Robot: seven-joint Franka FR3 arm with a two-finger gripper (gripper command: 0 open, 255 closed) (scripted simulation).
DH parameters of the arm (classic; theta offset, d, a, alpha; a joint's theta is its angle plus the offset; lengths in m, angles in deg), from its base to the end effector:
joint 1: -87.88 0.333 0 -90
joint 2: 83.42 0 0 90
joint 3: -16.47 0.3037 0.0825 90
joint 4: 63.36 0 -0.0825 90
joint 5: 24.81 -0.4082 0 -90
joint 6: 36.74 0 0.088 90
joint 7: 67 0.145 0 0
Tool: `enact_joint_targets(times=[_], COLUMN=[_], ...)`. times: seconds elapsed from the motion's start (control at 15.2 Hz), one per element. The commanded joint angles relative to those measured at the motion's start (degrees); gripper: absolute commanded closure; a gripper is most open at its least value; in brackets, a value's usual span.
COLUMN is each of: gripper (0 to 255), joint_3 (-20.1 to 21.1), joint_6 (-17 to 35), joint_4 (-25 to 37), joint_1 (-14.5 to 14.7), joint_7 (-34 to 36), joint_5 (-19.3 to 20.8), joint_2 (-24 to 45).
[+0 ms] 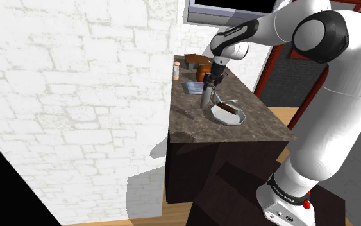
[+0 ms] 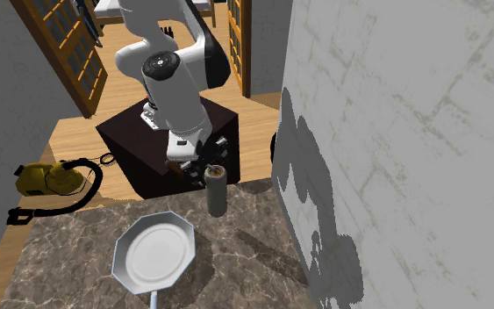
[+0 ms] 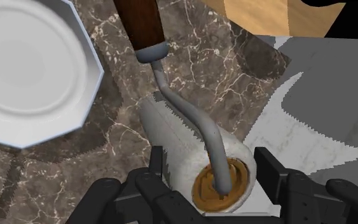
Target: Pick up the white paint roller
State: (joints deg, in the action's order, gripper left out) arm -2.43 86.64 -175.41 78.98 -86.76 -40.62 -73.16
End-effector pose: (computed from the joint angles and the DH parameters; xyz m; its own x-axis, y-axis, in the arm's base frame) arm 0.5559 -0.2673 0.3324 0.9555 -0.2847 0.0774 -0.2701 -0.9496 -0.1589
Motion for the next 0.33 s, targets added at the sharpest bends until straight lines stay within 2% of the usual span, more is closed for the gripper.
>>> enact_joint_targets(times=[0.0,0.26], gripper=[255,255], joint_3=[-0.1,-0.2], joint_6=[-1.2,-2.7], joint_4=[0.6,1.5], joint_1=[0.0,0.1], joint_7=[0.4,0.9], joint_5=[0.5,0.9], joint_2=[-0.8,-1.4])
